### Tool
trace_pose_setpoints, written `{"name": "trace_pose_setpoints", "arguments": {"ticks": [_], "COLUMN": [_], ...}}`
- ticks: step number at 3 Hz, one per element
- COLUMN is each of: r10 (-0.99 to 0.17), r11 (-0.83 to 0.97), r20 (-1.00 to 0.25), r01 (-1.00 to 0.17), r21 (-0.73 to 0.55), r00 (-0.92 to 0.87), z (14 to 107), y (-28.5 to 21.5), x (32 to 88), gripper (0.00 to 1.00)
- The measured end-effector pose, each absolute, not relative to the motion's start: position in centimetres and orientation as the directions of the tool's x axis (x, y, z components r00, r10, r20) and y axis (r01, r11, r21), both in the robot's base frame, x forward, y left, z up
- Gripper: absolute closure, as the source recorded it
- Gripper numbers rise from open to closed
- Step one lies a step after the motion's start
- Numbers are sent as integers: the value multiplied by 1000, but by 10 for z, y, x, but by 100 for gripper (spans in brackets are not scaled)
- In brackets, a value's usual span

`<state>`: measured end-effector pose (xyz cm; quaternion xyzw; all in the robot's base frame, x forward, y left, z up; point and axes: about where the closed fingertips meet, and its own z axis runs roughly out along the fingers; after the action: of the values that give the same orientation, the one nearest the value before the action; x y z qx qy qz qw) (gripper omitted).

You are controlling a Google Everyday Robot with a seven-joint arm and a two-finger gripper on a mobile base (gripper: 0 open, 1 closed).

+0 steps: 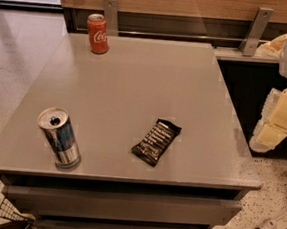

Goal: Move redbull can near coke can

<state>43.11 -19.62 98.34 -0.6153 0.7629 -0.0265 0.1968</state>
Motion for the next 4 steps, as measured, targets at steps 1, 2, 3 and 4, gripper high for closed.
{"name": "trace_pose_setpoints", "arguments": {"ticks": [1,2,3,4], "r10": [-923,-847,-721,-559], "r11": [200,178,155,130], "r20": [-377,-531,-692,-829], "r01": [-938,-947,-967,-984], "r21": [-283,-266,-205,-120], "r00": [-83,-11,31,27], "z": [980,960,934,921], "y": [-166,-136,-96,-58], "x": [424,433,445,447], "gripper": [0,0,0,0]}}
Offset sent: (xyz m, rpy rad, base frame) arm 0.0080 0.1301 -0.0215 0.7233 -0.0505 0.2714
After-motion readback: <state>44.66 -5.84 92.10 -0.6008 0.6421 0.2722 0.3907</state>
